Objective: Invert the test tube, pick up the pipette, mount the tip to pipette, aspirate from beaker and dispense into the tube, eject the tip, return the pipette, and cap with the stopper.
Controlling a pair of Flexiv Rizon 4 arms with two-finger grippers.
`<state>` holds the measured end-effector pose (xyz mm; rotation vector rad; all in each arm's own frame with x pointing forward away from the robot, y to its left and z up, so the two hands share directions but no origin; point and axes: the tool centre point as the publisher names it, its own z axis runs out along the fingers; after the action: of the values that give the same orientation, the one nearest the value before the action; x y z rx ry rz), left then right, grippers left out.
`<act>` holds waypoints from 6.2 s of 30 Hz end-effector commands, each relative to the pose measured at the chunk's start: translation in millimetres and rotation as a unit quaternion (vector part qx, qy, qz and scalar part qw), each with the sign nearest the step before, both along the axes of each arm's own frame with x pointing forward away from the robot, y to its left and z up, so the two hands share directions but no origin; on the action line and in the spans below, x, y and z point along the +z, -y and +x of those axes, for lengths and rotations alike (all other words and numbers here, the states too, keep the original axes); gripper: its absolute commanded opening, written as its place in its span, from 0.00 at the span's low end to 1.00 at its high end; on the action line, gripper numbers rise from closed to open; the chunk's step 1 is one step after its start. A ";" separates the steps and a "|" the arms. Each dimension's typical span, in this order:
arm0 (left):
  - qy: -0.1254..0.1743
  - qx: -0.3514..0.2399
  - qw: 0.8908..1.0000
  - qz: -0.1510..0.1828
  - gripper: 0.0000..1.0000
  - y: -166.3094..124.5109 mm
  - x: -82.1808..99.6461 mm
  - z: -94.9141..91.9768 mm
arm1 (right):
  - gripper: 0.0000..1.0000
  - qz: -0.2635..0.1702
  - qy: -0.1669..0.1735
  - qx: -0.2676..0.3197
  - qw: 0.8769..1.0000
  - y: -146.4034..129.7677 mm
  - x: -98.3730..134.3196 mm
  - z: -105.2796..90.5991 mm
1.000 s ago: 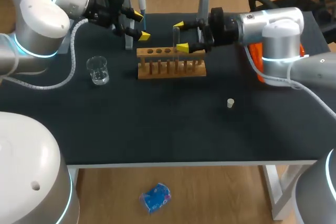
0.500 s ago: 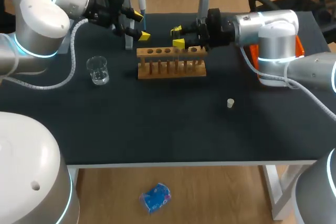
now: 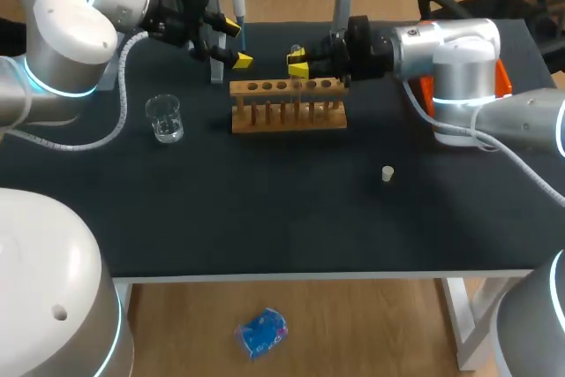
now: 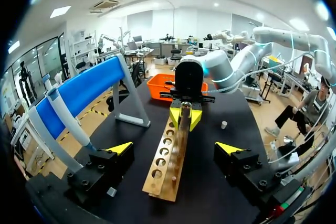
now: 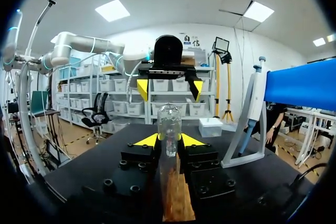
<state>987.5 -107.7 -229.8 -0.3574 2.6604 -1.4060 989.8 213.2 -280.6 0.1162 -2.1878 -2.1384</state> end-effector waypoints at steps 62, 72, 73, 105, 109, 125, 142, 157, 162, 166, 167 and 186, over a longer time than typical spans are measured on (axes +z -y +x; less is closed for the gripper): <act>-0.002 -0.001 1.000 0.001 1.00 -0.1 0.7 0.6 | 0.00 0.019 0.029 0.011 0.999 19.8 101.4 -12.4; 0.252 -0.046 0.966 0.038 1.00 14.9 45.9 -31.1 | 0.00 0.035 -0.157 0.028 0.987 35.4 110.2 -30.9; 0.249 -0.052 0.966 0.037 1.00 17.1 48.3 -34.1 | 0.00 0.048 -0.208 0.036 0.976 38.1 109.8 -32.2; 0.479 -0.086 0.873 0.023 1.00 37.0 57.6 -56.4 | 0.00 0.020 -0.541 0.017 0.840 54.2 117.9 -33.4; 0.479 -0.086 0.873 0.023 1.00 37.0 57.6 -56.4 | 0.00 0.020 -0.541 0.017 0.840 54.2 117.9 -33.4; 0.630 -0.160 0.759 0.049 1.00 48.6 48.9 -75.7 | 0.00 -0.007 -0.700 0.003 0.714 57.8 121.9 -31.9; 0.720 -0.199 0.661 0.073 1.00 72.7 48.8 -100.9 | 0.00 -0.017 -0.716 0.007 0.698 55.4 89.5 -14.9; 0.727 -0.229 0.645 0.040 1.00 131.6 35.0 -110.0 | 0.00 -0.026 -0.702 0.015 0.712 48.2 83.1 -9.0; 0.729 -0.230 0.642 0.051 1.00 132.3 34.5 -108.6 | 0.00 -0.026 -0.702 0.015 0.712 48.2 83.1 -9.0; 0.729 -0.230 0.642 0.051 1.00 132.3 34.5 -108.6 | 0.00 -0.026 -0.702 0.015 0.712 48.2 83.1 -9.0; 0.729 -0.230 0.642 0.051 1.00 132.3 34.5 -108.6 | 0.00 -0.026 -0.702 0.015 0.712 48.2 83.1 -9.0; 0.730 -0.233 0.641 0.029 1.00 145.5 28.6 -97.5 | 0.00 -0.044 -0.700 0.028 0.712 30.1 80.5 -12.2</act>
<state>886.1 -253.0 -198.5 1.1038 1.3341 -0.8623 974.8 184.2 -199.7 -1.0557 -1.2010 -1.1701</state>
